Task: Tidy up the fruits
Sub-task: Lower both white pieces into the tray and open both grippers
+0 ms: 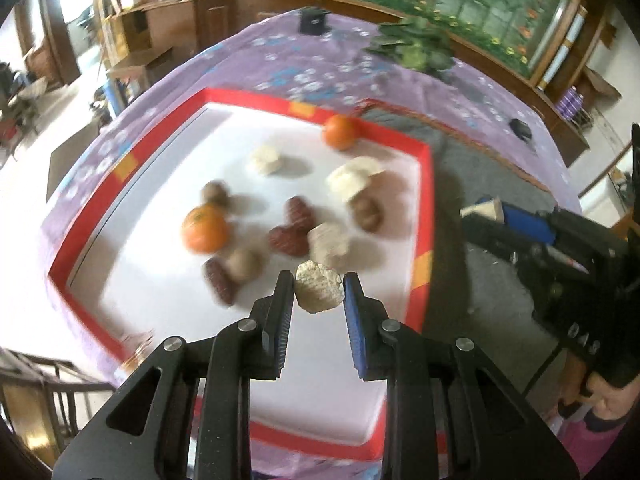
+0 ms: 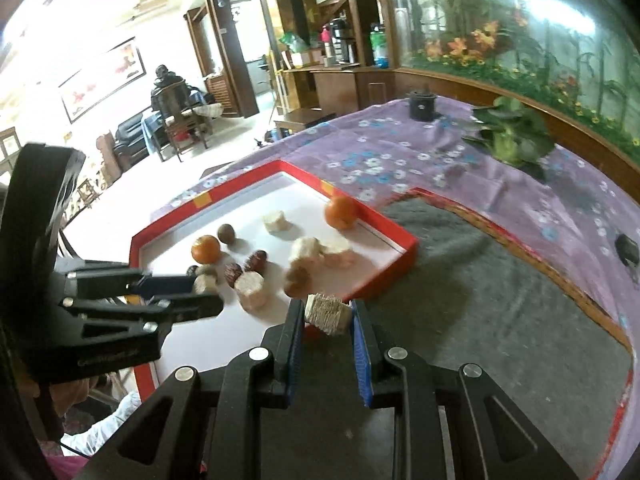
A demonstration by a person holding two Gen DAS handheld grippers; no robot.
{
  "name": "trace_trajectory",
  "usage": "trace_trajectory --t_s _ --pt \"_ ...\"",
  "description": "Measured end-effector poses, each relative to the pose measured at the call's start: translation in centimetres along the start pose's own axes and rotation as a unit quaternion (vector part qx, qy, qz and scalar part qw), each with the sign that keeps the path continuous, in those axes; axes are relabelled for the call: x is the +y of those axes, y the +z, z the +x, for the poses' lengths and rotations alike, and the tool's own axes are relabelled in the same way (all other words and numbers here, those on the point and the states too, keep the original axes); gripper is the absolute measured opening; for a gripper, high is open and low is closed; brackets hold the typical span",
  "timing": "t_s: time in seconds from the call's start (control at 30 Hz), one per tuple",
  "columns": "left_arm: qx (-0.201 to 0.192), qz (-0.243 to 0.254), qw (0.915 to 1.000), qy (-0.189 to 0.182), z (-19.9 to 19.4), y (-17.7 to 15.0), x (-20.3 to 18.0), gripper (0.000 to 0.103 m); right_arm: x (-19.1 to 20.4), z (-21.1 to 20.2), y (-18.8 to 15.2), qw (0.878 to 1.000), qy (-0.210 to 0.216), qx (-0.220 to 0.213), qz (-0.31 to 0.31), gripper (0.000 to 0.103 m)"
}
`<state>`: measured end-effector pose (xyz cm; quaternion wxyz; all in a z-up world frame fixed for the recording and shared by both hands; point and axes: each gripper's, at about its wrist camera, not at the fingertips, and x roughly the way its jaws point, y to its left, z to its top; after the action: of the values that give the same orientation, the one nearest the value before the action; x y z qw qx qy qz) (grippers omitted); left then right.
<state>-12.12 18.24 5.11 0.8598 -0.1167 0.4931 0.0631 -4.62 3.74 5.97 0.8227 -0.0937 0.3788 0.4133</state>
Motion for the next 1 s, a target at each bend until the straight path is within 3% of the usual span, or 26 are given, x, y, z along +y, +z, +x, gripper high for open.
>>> trace_trajectory --t_s 0.23,0.53,0.87,1.0 --pt "0.001 0.001 1.0 0.006 0.6 -0.6 0.8 0.024 2.7 3.1 1.1 0.999 0.02 0.033 -0.035 0.022" --pt "-0.001 0.002 0.9999 0.017 1.5 -0.3 1.3 0.024 3.3 5.4 0.5 0.996 0.022 0.069 -0.045 0.022" --pt "-0.003 -0.016 0.9993 0.035 2.0 -0.3 1.7 0.025 3.6 6.4 0.0 0.997 0.035 0.068 -0.029 0.022" --pt "-0.001 -0.015 0.9982 0.058 2.2 -0.4 1.5 0.026 3.4 6.0 -0.1 0.997 0.044 0.06 -0.019 0.027"
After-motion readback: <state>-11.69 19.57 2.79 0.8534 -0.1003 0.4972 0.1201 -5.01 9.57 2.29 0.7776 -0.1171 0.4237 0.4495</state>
